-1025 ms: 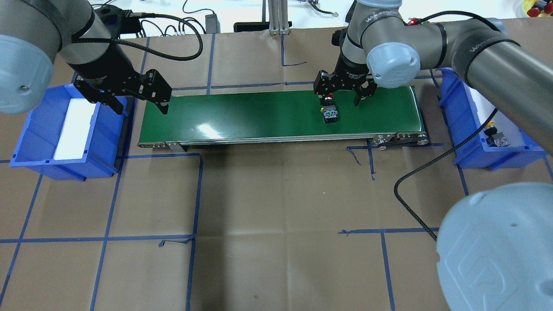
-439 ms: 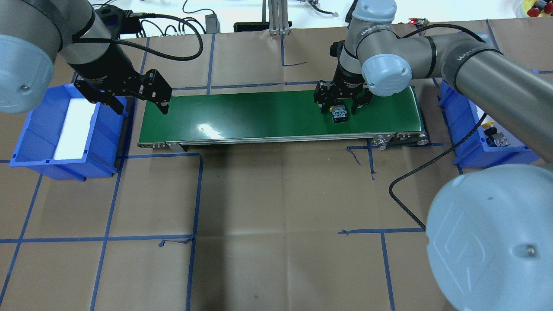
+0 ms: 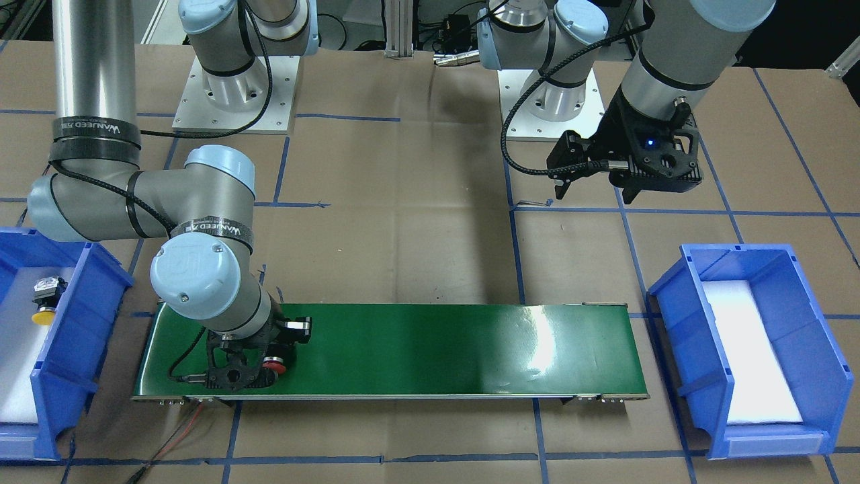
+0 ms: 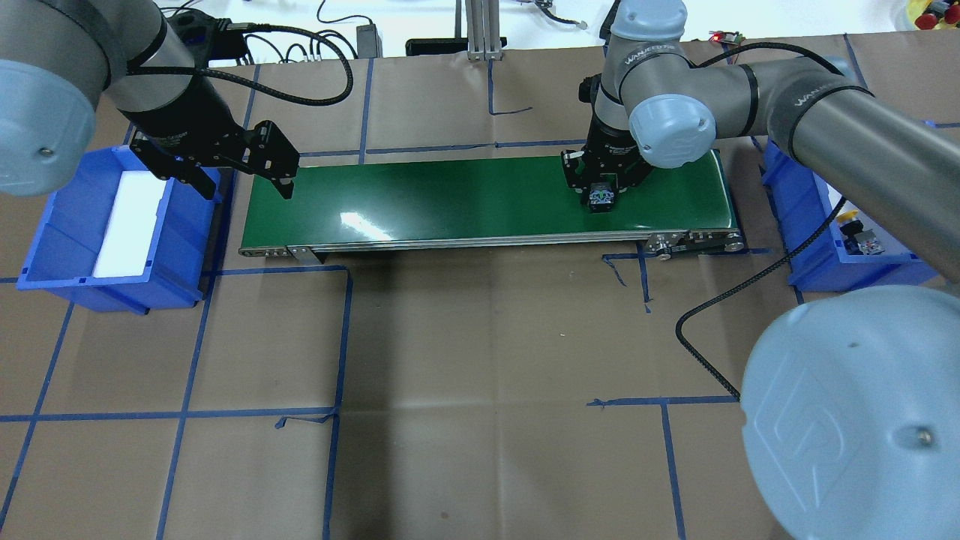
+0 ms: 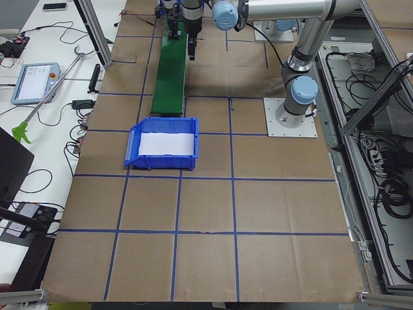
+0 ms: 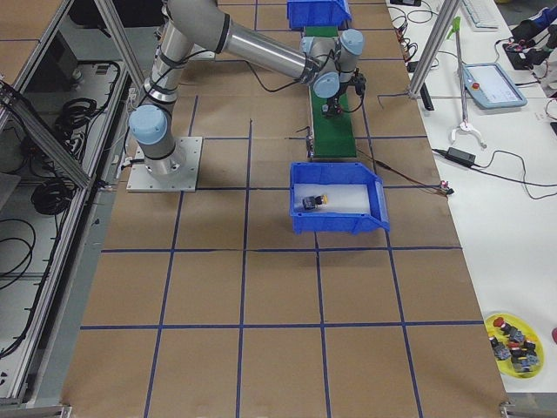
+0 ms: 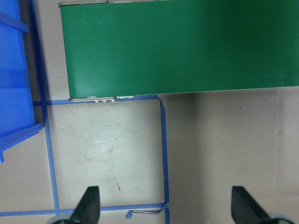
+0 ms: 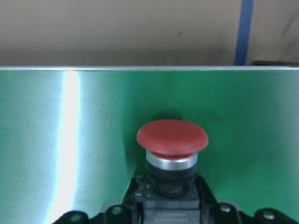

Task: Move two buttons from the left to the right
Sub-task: 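Carry the red button switch to the blue bin beside the right arm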

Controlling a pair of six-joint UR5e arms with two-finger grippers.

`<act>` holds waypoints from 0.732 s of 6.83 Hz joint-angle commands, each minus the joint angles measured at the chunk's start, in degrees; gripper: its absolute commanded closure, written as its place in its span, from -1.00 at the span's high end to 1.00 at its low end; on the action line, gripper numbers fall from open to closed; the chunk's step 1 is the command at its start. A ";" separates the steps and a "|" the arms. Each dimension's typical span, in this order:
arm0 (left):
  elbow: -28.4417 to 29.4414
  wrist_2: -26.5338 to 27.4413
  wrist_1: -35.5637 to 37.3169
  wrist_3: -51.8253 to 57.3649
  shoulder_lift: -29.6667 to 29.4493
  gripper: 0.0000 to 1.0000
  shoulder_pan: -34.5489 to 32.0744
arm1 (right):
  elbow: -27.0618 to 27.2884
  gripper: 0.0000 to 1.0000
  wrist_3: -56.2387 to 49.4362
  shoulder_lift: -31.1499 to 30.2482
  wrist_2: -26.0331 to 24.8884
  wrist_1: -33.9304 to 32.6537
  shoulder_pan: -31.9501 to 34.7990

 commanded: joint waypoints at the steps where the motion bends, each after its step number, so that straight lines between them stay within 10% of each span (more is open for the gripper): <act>1: 0.00 -0.01 0.00 0.00 -0.07 0.99 0.00 | -1.35 -0.92 -2.51 -4.68 -6.13 0.41 -2.13; 5: 0.00 -0.01 0.00 0.00 -0.07 0.99 0.00 | -7.23 -0.94 -22.85 -11.04 -5.43 8.31 -21.05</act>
